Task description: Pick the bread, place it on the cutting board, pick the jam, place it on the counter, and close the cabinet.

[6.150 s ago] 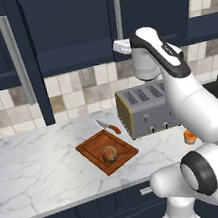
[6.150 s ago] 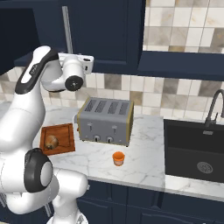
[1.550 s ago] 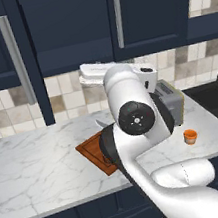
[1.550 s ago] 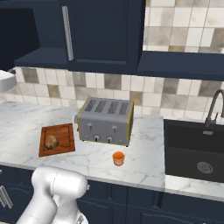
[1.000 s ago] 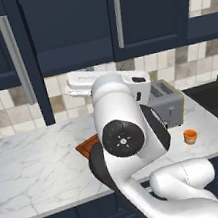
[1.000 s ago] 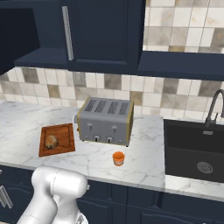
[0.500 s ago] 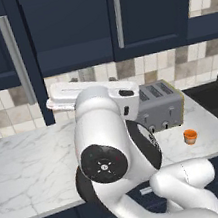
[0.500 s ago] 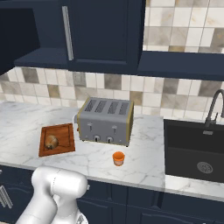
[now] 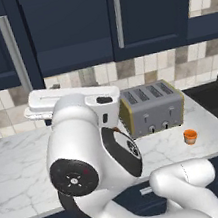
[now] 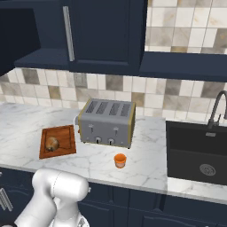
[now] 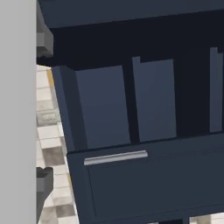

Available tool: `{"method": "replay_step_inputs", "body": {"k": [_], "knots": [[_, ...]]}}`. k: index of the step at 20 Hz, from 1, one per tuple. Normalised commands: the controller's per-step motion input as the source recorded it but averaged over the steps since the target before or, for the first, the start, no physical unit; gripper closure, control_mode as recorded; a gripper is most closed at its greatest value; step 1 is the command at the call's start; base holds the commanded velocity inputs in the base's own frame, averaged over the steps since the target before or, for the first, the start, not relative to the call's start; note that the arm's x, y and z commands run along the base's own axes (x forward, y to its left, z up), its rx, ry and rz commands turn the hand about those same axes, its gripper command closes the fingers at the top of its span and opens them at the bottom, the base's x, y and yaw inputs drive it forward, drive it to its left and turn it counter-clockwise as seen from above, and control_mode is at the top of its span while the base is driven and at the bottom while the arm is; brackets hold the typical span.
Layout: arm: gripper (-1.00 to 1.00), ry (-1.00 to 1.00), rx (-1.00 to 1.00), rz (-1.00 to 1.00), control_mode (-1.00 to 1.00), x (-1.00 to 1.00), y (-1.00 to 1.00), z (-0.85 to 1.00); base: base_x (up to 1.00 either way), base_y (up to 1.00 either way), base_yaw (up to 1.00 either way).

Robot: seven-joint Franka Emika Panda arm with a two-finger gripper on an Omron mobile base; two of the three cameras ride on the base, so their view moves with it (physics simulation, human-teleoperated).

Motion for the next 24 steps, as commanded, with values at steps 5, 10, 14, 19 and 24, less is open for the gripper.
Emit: {"method": "replay_step_inputs", "body": {"k": [5,10,14,19,24], "knots": [[-1.00,0.01,-0.03,0.00,-1.00,0.00,0.37,0.00,0.00,0.00,0.00],[-1.00,0.00,-0.03,0.00,-1.00,0.00,0.36,0.00,0.00,0.00,0.00],[-1.00,0.01,-0.03,0.00,-1.00,0.00,0.36,0.00,0.00,0.00,0.00],[-1.00,0.00,-0.03,-0.01,-1.00,0.00,0.36,0.00,0.00,0.00,0.00],[-1.00,0.00,-0.02,-0.02,-1.00,0.00,0.32,0.00,0.00,0.00,0.00]]}}
